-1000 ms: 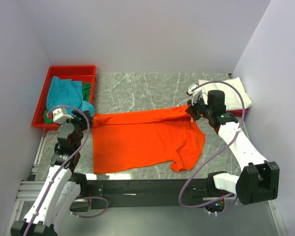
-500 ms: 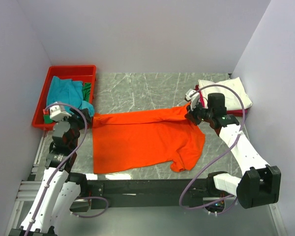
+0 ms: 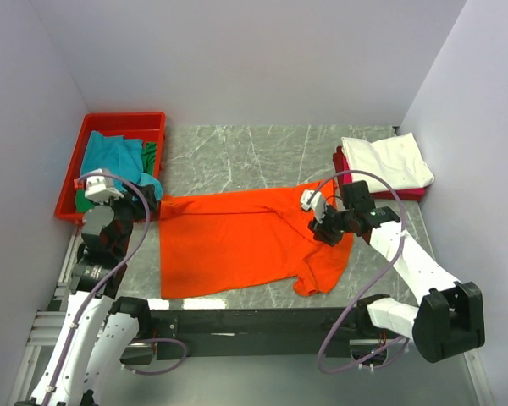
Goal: Fold and stack the t-shirts
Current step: Fold the tshirt
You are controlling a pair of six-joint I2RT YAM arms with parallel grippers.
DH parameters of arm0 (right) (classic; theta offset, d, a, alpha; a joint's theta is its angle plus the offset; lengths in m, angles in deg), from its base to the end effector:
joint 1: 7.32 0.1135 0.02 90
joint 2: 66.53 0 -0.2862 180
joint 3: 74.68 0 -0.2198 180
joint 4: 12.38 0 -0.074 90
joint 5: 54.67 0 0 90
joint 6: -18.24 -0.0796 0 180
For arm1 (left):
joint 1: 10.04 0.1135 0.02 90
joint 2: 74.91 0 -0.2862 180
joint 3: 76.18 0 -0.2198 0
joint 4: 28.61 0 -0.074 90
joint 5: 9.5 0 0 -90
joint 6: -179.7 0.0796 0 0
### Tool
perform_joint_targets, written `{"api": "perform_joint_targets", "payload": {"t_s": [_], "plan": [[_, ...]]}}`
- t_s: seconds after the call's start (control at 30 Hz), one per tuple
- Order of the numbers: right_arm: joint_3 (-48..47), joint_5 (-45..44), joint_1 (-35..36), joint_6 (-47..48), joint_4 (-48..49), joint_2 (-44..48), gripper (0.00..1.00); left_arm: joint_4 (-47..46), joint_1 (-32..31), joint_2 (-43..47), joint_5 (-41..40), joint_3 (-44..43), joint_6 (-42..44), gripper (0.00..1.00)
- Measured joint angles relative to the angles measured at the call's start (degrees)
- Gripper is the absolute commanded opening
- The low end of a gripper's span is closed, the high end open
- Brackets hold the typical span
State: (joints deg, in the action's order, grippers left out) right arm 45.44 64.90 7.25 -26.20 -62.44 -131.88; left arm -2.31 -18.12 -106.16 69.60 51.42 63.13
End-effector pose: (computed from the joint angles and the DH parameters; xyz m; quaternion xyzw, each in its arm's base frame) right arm 0.1842 0.0885 0.2346 -0.5281 0.7613 0.1583 0.3412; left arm 0.1327 -0.0036 0.3276 -0.1813 0.7150 -0.1331 0.6620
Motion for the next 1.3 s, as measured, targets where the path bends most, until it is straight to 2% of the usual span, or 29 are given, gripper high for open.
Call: {"api": "perform_joint_targets", "payload": {"t_s": [0.07,0.2,0.27,0.43,0.53,0.67,0.83,1.0,1.1,1.13,1.2,1.3], "plan": [[0.28,-0.66,-0.74,1.77,-1.31,1.05,0.66,0.74,0.0,0.04,1.01,-0.96,1.7,0.68],[-1.73,-1.53,-2.21,1.86,-1.49,0.26,0.66,1.88,0.0,0.37,2.64,-1.25,4.55,0.69],[-6.6,0.17,-2.25,1.4,-3.37,-5.49,0.65,2.62,0.0,0.35,3.54,-1.25,5.88,0.7],[-25.64,5.57,-2.21,-0.59,-5.84,-29.44,0.66,5.31,0.0,1.22,5.51,-1.25,8.9,0.73],[-33.09,6.75,-2.23,-1.64,-8.11,-39.8,0.66,5.46,0.0,2.47,6.54,-1.25,9.92,0.74],[-38.82,6.78,-2.23,-2.4,-12.17,-46.69,0.66,5.2,0.0,3.54,6.71,-1.25,10.84,0.74],[-42.45,5.62,-2.23,-2.69,-14.12,-49.81,0.64,5.22,0.0,2.97,7.67,-1.25,11.06,0.74],[-44.3,5.62,-2.01,-2.64,-15.87,-51.93,0.58,5.22,0.0,2.49,8.31,-1.25,11.08,0.74],[-44.35,5.57,-1.7,-2.6,-16.68,-52.96,0.51,5.22,0.0,2.1,8.55,-1.25,11.08,0.74],[-44.35,5.6,-1.51,-2.56,-16.9,-53.16,0.44,5.22,0.0,2.05,8.59,-1.25,11.08,0.74],[-44.35,5.7,-0.96,-2.4,-17.7,-53.22,0.38,5.22,0.0,1.99,8.66,-1.25,11.08,0.73],[-44.35,5.88,-0.37,-2.05,-18.18,-53.2,0.2,5.2,0.0,1.97,8.72,-1.25,11.08,0.73]]}}
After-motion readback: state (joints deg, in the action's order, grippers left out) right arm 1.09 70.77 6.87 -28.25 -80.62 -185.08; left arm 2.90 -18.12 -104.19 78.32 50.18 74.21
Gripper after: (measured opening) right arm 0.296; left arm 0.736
